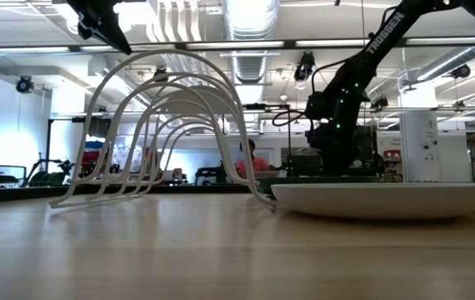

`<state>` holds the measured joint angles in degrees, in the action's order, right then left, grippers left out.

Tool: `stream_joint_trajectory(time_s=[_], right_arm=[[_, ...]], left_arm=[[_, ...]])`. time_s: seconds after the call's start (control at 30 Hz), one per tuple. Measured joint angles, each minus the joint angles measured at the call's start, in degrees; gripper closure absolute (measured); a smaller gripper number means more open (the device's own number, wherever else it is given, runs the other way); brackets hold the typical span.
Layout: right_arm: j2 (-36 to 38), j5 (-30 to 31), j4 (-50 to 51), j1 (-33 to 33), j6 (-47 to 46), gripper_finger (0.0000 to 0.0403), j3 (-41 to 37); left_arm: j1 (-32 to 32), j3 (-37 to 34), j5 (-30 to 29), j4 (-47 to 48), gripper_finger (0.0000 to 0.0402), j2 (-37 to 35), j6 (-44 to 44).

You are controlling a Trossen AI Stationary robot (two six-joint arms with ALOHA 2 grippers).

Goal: Sort dishes
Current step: Put the green plate in the dish rack

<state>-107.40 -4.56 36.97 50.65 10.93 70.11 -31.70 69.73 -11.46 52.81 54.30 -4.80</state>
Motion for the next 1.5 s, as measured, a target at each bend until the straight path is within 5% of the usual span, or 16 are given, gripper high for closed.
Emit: stream_joint_trajectory(time_s=[0.8,1.13,1.5], right_arm=[[-3.5,-1.0,-1.3,0.0,-1.9,0.0329,0.1],[0.9,-0.7,-1.0,0.0,-3.2,0.0396,-0.1],[13.8,1.5,0.2,-0.1,-5.3,0.0402,-0.1]], left_arm=[[0.0,0.0,0.0,0.1,0.0401,0.0,0.0],[0.0,0.0,0.0,0.1,0.0401,0.0,0.3],[0.0,0.0,0.0,-0.2,0.0401,0.0,1.2]])
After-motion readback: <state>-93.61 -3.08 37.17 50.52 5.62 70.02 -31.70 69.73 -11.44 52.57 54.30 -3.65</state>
